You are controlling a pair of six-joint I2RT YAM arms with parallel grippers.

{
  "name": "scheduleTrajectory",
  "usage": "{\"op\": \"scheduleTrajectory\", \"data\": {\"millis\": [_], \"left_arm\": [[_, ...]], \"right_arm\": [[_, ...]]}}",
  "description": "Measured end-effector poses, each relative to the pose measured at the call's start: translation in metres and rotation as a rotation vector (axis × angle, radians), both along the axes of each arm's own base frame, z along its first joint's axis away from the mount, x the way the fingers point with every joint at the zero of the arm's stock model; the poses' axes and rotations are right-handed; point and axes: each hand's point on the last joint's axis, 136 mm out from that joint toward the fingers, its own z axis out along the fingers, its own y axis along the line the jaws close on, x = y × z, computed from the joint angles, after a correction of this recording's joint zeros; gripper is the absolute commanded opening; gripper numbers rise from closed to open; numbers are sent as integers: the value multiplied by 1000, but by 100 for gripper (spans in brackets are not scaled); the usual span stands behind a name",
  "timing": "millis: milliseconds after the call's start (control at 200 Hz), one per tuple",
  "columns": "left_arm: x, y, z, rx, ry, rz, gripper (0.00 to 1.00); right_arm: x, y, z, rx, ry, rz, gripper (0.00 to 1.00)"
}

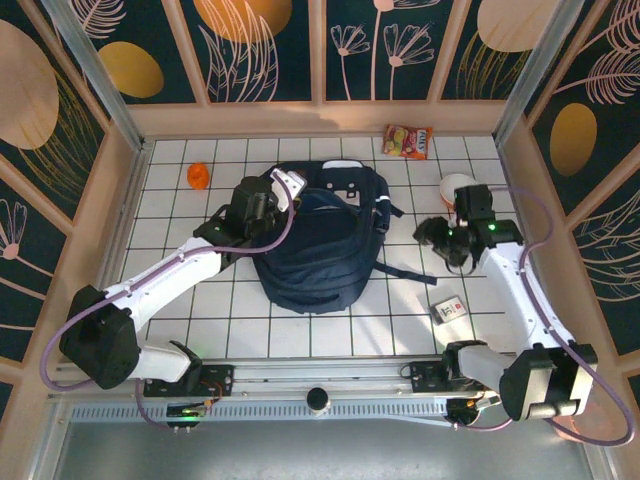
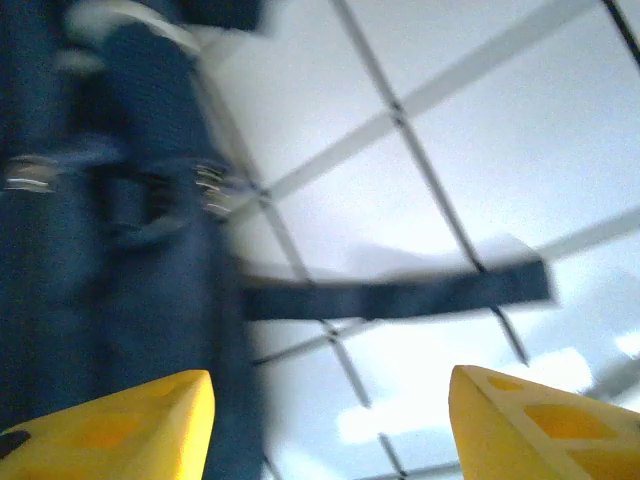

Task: Pack the student bag

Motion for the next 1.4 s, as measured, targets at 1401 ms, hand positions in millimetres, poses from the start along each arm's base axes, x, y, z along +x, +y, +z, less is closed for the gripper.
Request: {"op": "scheduleTrajectory", "data": {"millis": [1401], "left_arm": [[-7,-17,-4,-209,146,-3,0]], "right_arm": [[-95,-56,-134,33,517,-500,46]]}}
